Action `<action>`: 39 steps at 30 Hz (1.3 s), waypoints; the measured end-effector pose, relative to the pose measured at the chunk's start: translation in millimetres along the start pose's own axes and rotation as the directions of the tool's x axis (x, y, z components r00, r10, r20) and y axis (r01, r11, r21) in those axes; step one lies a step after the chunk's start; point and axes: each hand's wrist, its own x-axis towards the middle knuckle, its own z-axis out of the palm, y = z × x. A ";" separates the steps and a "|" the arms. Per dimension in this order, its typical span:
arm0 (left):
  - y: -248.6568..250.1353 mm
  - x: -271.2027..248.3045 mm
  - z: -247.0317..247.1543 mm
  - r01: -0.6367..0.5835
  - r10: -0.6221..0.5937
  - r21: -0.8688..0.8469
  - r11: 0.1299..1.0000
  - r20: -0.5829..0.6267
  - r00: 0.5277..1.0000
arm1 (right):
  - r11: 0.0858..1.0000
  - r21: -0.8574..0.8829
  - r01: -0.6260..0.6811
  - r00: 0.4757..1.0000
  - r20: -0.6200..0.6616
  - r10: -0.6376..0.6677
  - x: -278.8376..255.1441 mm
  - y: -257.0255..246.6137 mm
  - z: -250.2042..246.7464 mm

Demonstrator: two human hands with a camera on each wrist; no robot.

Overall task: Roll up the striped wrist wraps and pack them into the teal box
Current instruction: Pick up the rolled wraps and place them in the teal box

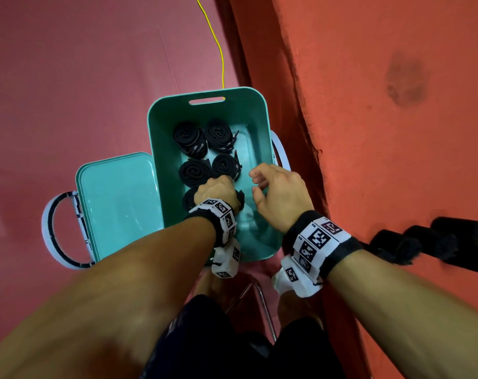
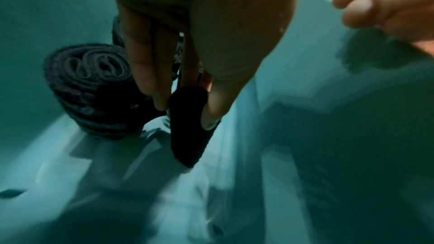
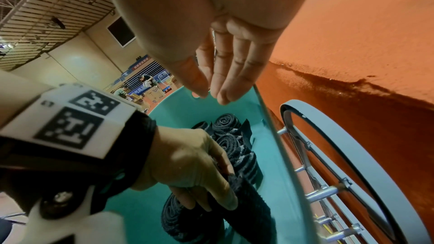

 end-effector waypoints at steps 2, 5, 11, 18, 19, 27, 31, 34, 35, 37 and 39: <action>0.0 3.7 2.4 0.014 -0.014 0.000 1.000 -0.015 1.000 | 1.000 0.018 0.009 1.000 -0.025 -0.009 -3.1 4.1 0.6; 3.1 4.4 1.6 0.031 -0.030 0.017 0.999 -0.039 0.999 | 0.999 0.033 0.002 1.000 -0.020 -0.001 -7.9 7.3 0.5; 5.5 -12.7 -10.8 0.029 -0.025 0.050 0.998 -0.079 0.997 | 0.997 0.044 -0.062 0.998 0.018 0.061 -17.6 8.3 -15.9; 32.3 -57.4 -46.8 -0.052 0.063 0.072 0.996 -0.166 0.984 | 0.993 0.018 -0.113 0.993 -0.033 0.113 -41.7 22.5 -55.0; 41.4 -66.6 -52.1 -0.069 0.080 0.070 0.995 -0.180 0.980 | 0.990 0.021 -0.136 0.990 -0.039 0.137 -48.0 27.6 -62.8; 157.9 -139.9 -57.7 -0.322 0.326 0.062 0.945 -0.293 0.899 | 0.911 0.101 -0.400 0.892 -0.184 0.412 -126.1 103.4 -126.1; 223.8 -167.6 -14.9 -0.439 0.456 0.126 0.889 -0.168 0.874 | 0.830 0.140 -0.540 0.799 -0.224 0.558 -168.6 143.3 -145.5; 250.8 -178.2 36.3 -0.486 0.496 0.173 0.857 -0.022 0.868 | 0.779 0.132 -0.612 0.756 -0.189 0.626 -199.1 170.3 -144.6; 254.7 -180.9 52.9 -0.491 0.497 0.187 0.851 0.020 0.868 | 0.767 0.135 -0.628 0.746 -0.175 0.642 -208.7 178.1 -141.2; 256.9 -184.3 83.7 -0.484 0.477 0.222 0.846 0.091 0.874 | 0.744 0.161 -0.648 0.730 -0.145 0.668 -226.1 190.9 -131.6; 253.5 -185.1 109.3 -0.486 0.460 0.268 0.832 0.156 0.874 | 0.738 0.174 -0.651 0.731 -0.115 0.672 -239.3 199.1 -121.5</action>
